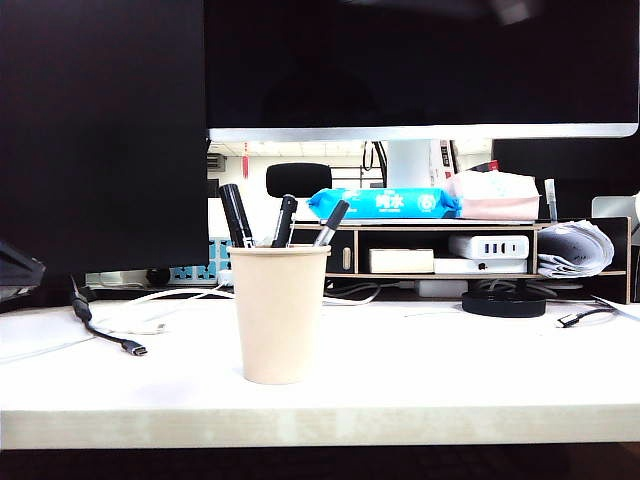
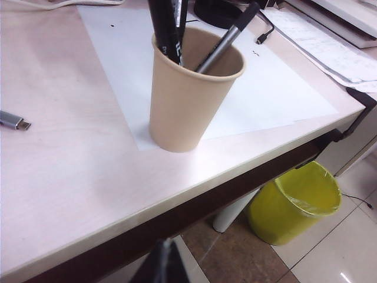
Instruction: Pick up the marker and insert it into the paper cup.
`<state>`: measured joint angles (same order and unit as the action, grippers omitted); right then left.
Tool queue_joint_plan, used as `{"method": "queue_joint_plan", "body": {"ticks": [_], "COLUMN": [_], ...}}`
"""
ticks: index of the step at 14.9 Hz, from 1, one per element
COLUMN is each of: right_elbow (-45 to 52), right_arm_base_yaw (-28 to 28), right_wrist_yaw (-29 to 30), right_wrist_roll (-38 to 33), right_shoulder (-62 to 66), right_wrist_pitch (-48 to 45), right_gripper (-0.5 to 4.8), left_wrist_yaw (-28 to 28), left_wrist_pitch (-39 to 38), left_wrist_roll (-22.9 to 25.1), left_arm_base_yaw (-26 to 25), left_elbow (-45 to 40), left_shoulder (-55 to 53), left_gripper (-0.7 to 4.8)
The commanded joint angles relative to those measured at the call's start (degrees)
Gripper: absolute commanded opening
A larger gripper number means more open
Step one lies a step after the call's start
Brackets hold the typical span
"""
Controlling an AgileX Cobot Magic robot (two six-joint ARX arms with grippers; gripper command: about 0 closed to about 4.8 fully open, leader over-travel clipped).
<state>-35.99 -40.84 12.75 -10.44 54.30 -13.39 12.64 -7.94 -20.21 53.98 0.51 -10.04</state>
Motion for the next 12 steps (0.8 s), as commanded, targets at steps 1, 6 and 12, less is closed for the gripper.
{"method": "queue_joint_plan", "body": {"ticks": [1, 6, 12], "right_elbow": [-0.1, -0.1, 0.1], "right_arm_base_yaw": [-0.1, -0.1, -0.1], "right_wrist_yaw": [-3.0, -6.9, -19.8], "right_wrist_roll": [1.5, 1.6, 1.5], "right_shoulder": [-8.5, -27.8, -51.5], "right_wrist_pitch": [15.1, 37.9, 51.9], "right_gripper": [-0.06, -0.06, -0.06], "left_wrist_yaw": [0.2, 0.2, 0.2], "left_wrist_pitch": [-0.1, -0.2, -0.1], "left_wrist_roll": [0.3, 0.3, 0.3], "left_arm_base_yaw": [0.0, 0.0, 0.0], "left_elbow": [0.0, 0.0, 0.0], "left_shoulder": [0.0, 0.0, 0.0], "left_gripper": [-0.05, -0.05, -0.05]}}
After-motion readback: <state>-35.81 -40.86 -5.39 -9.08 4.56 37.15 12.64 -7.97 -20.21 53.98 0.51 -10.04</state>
